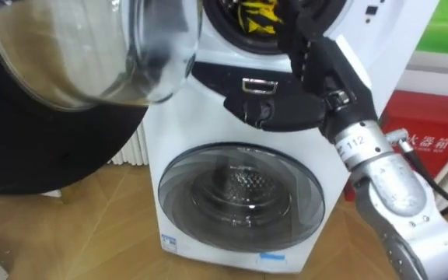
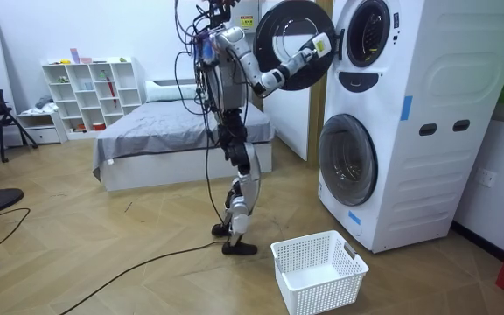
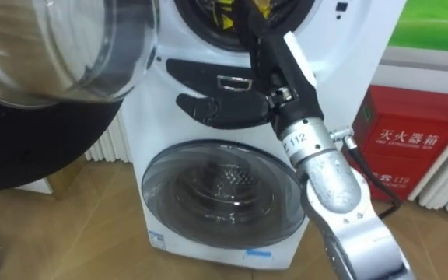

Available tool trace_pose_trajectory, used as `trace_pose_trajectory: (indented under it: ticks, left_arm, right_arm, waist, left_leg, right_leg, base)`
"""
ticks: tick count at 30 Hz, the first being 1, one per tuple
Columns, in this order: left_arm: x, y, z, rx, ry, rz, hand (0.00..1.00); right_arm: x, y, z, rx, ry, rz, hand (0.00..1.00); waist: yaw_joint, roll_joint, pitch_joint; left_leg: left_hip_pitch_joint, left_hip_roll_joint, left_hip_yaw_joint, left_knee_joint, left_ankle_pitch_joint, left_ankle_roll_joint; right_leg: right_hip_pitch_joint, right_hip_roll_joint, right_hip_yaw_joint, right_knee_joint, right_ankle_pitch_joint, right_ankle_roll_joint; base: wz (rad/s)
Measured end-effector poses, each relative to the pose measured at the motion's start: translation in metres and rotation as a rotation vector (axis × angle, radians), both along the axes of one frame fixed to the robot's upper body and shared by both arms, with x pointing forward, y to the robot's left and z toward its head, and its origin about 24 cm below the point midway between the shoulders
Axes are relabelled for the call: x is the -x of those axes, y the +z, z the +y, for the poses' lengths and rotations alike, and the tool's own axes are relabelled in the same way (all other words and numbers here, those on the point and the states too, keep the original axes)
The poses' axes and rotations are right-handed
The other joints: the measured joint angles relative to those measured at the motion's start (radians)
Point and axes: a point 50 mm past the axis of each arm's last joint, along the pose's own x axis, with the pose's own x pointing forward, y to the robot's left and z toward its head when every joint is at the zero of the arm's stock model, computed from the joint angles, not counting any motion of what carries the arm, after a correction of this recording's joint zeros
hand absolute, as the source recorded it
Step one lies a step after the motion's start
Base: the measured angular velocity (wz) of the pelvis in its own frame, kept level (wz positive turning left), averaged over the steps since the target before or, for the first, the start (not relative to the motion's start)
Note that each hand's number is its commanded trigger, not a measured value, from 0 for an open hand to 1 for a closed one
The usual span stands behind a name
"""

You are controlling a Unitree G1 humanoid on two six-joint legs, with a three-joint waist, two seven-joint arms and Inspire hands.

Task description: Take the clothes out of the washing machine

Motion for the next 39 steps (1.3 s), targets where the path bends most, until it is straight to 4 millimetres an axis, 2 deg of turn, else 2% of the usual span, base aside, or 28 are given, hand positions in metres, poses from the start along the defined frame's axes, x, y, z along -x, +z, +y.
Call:
trace_pose_trajectory:
  ticks: [3,4,5,6,7,8,9,11,12,13,14,16,17,18,19,20,21,22,23,24,25,26,27,28,29,30,34,39]
  left_arm:
    - [0.0,0.0,0.001,0.001,0.006,-0.001,0.0]
    - [0.001,0.001,0.001,0.001,0.006,-0.007,0.0]
    - [0.002,0.001,0.001,0.0,0.004,-0.007,0.0]
    - [0.007,0.001,0.001,-0.001,0.011,0.001,0.0]
    - [0.01,0.001,0.001,0.0,0.019,0.009,0.0]
    - [0.011,0.001,0.001,0.0,0.021,0.01,0.0]
    - [0.009,0.001,0.002,0.002,0.025,0.002,0.0]
    - [0.003,0.001,0.001,0.006,0.025,-0.014,0.0]
    - [-0.003,0.001,-0.001,0.013,0.024,-0.026,0.0]
    - [-0.007,0.001,-0.001,0.016,0.022,-0.034,0.0]
    - [-0.009,0.001,-0.001,0.018,0.021,-0.039,0.0]
    - [-0.023,0.004,0.001,0.013,0.009,-0.072,0.0]
    - [-0.027,0.004,0.001,0.013,0.007,-0.081,0.0]
    - [-0.032,0.005,0.001,0.011,0.003,-0.091,0.0]
    - [-0.035,0.006,0.003,0.006,0.001,-0.094,0.0]
    - [-0.037,0.006,0.004,0.003,-0.001,-0.097,0.0]
    - [-0.042,0.008,0.007,-0.007,-0.01,-0.108,0.0]
    - [-0.05,0.01,0.009,-0.014,-0.021,-0.127,0.0]
    - [-0.054,0.011,0.009,-0.016,-0.023,-0.137,0.0]
    - [-0.058,0.013,0.011,-0.021,-0.027,-0.146,0.0]
    - [-0.063,0.014,0.012,-0.022,-0.033,-0.159,0.0]
    - [-0.064,0.014,0.012,-0.021,-0.035,-0.163,0.0]
    - [-0.065,0.015,0.011,-0.019,-0.038,-0.17,0.0]
    - [-0.062,0.014,0.011,-0.019,-0.036,-0.166,0.0]
    - [-0.058,0.013,0.01,-0.019,-0.034,-0.159,0.0]
    - [-0.052,0.012,0.01,-0.02,-0.031,-0.152,0.0]
    - [-0.037,0.01,0.013,-0.026,-0.002,-0.115,0.0]
    - [-0.019,0.005,0.008,-0.009,0.036,-0.081,0.0]
  right_arm:
    - [-0.001,-0.001,-0.001,-0.008,-0.01,0.005,0.0]
    - [-0.001,0.0,-0.002,-0.003,-0.014,0.002,0.0]
    - [-0.001,0.0,-0.003,-0.002,-0.019,0.004,0.0]
    - [-0.002,-0.001,-0.004,-0.002,-0.025,0.008,0.0]
    - [-0.002,-0.001,-0.004,-0.003,-0.026,0.009,0.0]
    - [-0.002,-0.001,-0.005,-0.002,-0.03,0.008,0.0]
    - [-0.002,0.0,-0.006,-0.008,-0.035,0.007,0.0]
    - [-0.002,0.001,-0.008,-0.02,-0.045,0.005,0.0]
    - [-0.003,0.002,-0.01,-0.022,-0.058,0.002,0.0]
    - [-0.003,0.001,-0.012,-0.022,-0.069,0.005,0.0]
    - [-0.004,0.001,-0.012,-0.022,-0.073,0.006,0.0]
    - [-0.004,0.003,-0.018,-0.013,-0.104,-0.006,0.0]
    - [-0.004,0.004,-0.02,-0.01,-0.112,-0.009,0.0]
    - [-0.004,0.004,-0.02,-0.009,-0.115,-0.011,0.0]
    - [-0.004,0.004,-0.019,-0.01,-0.112,-0.01,0.0]
    - [-0.004,0.003,-0.019,-0.007,-0.114,-0.01,0.0]
    - [-0.005,0.001,-0.021,-0.001,-0.123,-0.005,0.0]
    - [-0.005,0.003,-0.022,0.004,-0.125,-0.012,0.0]
    - [-0.006,0.004,-0.022,0.005,-0.123,-0.017,0.0]
    - [-0.006,0.003,-0.022,0.013,-0.127,-0.016,0.0]
    - [-0.006,0.0,-0.023,0.016,-0.132,-0.002,0.0]
    - [-0.006,0.001,-0.023,0.018,-0.126,-0.003,0.0]
    - [-0.006,0.001,-0.021,0.02,-0.12,-0.004,0.0]
    - [-0.005,-0.005,-0.019,0.023,-0.116,0.016,0.0]
    - [-0.004,-0.009,-0.018,0.023,-0.112,0.028,0.0]
    - [-0.002,-0.011,-0.014,0.022,-0.083,0.04,0.0]
    - [0.0,-0.007,-0.01,-0.037,-0.018,0.052,0.0]
    - [0.001,-0.006,-0.008,-0.057,0.012,0.058,0.0]
  waist:
    - [-0.005,-0.005,-0.0022]
    - [0.0,-0.005,-0.0031]
    - [0.006,-0.007,-0.0033]
    - [0.016,-0.014,-0.0074]
    - [0.014,-0.018,-0.0103]
    - [0.011,-0.019,-0.0118]
    - [0.001,-0.022,-0.0157]
    - [-0.014,-0.035,-0.0226]
    - [-0.017,-0.032,-0.0141]
    - [-0.017,-0.027,-0.009]
    - [-0.021,-0.021,-0.0075]
    - [-0.045,-0.022,-0.0063]
    - [-0.041,-0.025,-0.0055]
    - [-0.036,-0.027,-0.0048]
    - [-0.038,-0.028,-0.0048]
    - [-0.041,-0.026,-0.0038]
    - [-0.051,-0.013,0.0001]
    - [-0.045,-0.009,-0.0039]
    - [-0.042,0.0,-0.0035]
    - [-0.043,0.014,0.0032]
    - [-0.057,0.018,0.0013]
    - [-0.058,0.019,-0.0013]
    - [-0.062,0.02,-0.0013]
    - [-0.072,0.022,-0.0058]
    - [-0.071,0.027,-0.0098]
    - [-0.069,0.039,-0.0159]
    - [-0.062,0.034,-0.0182]
    - [-0.055,0.031,-0.016]
  left_leg:
    - [-0.104,0.001,-0.003,-0.043,-0.001,-0.008]
    - [-0.156,0.0,0.002,-0.105,0.022,-0.018]
    - [-0.175,-0.002,0.001,-0.13,0.066,-0.01]
    - [-0.194,-0.014,0.002,-0.186,0.137,-0.011]
    - [-0.195,-0.022,-0.001,-0.248,0.206,0.0]
    - [-0.191,-0.031,-0.003,-0.269,0.237,0.007]
    - [-0.189,-0.047,-0.008,-0.28,0.27,0.025]
    - [-0.182,-0.065,-0.003,-0.273,0.265,0.038]
    - [-0.178,-0.078,0.008,-0.26,0.254,0.051]
    - [-0.178,-0.09,0.028,-0.248,0.233,0.06]
    - [-0.176,-0.101,0.035,-0.25,0.222,0.065]
    - [-0.137,-0.129,0.043,-0.275,0.203,0.086]
    - [-0.126,-0.137,0.052,-0.28,0.2,0.092]
    - [-0.096,-0.146,0.072,-0.289,0.191,0.108]
    - [-0.062,-0.155,0.071,-0.301,0.186,0.116]
    - [-0.044,-0.156,0.058,-0.305,0.182,0.121]
    - [-0.016,-0.151,0.016,-0.313,0.174,0.127]
    - [-0.011,-0.138,-0.041,-0.313,0.155,0.111]
    - [-0.011,-0.128,-0.07,-0.313,0.141,0.102]
    - [-0.013,-0.107,-0.11,-0.314,0.133,0.093]
    - [-0.012,-0.094,-0.145,-0.313,0.132,0.09]
    - [-0.01,-0.092,-0.146,-0.312,0.13,0.086]
    - [0.011,-0.089,-0.143,-0.313,0.111,0.071]
    - [0.046,-0.095,-0.144,-0.32,0.086,0.062]
    - [0.065,-0.087,-0.144,-0.334,0.086,0.06]
    - [0.087,-0.072,-0.132,-0.356,0.08,0.05]
    - [0.104,-0.047,-0.119,-0.391,0.088,0.031]
    - [0.119,-0.034,-0.101,-0.401,0.086,0.026]
  right_leg:
    - [-0.001,-0.002,-0.002,0.003,-0.019,-0.001]
    - [0.001,-0.005,-0.003,0.003,-0.023,0.004]
    - [0.003,-0.009,-0.003,0.003,-0.025,0.006]
    - [0.011,-0.02,0.0,0.002,-0.029,0.01]
    - [0.028,-0.027,0.004,-0.004,-0.037,0.019]
    - [0.034,-0.029,0.006,-0.007,-0.042,0.024]
    - [0.041,-0.037,0.005,-0.01,-0.052,0.034]
    - [0.046,-0.06,0.007,-0.014,-0.059,0.047]
    - [0.056,-0.076,0.014,-0.014,-0.063,0.057]
    - [0.065,-0.091,0.024,-0.003,-0.071,0.074]
    - [0.065,-0.097,0.023,0.01,-0.075,0.082]
    - [0.038,-0.14,0.032,0.116,-0.109,0.142]
    - [0.028,-0.152,0.041,0.149,-0.114,0.152]
    - [0.02,-0.173,0.04,0.213,-0.114,0.163]
    - [0.011,-0.189,0.037,0.284,-0.097,0.191]
    - [0.0,-0.192,0.037,0.325,-0.079,0.213]
    - [-0.023,-0.191,0.047,0.391,-0.056,0.219]
    - [-0.074,-0.191,0.056,0.406,-0.081,0.204]
    - [-0.11,-0.188,0.055,0.401,-0.1,0.194]
    - [-0.183,-0.175,0.07,0.36,-0.112,0.185]
    - [-0.239,-0.157,0.086,0.256,-0.092,0.179]
    - [-0.252,-0.157,0.095,0.19,-0.053,0.178]
    - [-0.264,-0.158,0.108,0.092,0.065,0.18]
    - [-0.245,-0.16,0.111,0.09,0.15,0.166]
    - [-0.224,-0.158,0.104,0.083,0.149,0.165]
    - [-0.2,-0.137,0.104,0.058,0.145,0.158]
    - [-0.187,-0.095,0.118,0.015,0.157,0.144]
    - [-0.175,-0.078,0.134,-0.003,0.165,0.139]
  base:
    - [0.12]
    - [-0.09]
    - [-0.26]
    - [-0.23]
    - [-0.17]
    - [0.1]
    - [0.15]
    - [0.14]
    - [0.0]
    - [0.0]
    - [0.13]
    - [0.3]
    - [0.1]
    - [-0.06]
    - [0.0]
    - [0.11]
    - [0.0]
    - [-0.14]
    - [-0.25]
    - [-0.05]
    - [0.05]
    - [0.18]
    - [0.38]
    - [0.41]
    - [0.21]
    - [-0.12]
    - [-0.13]
    - [-0.12]
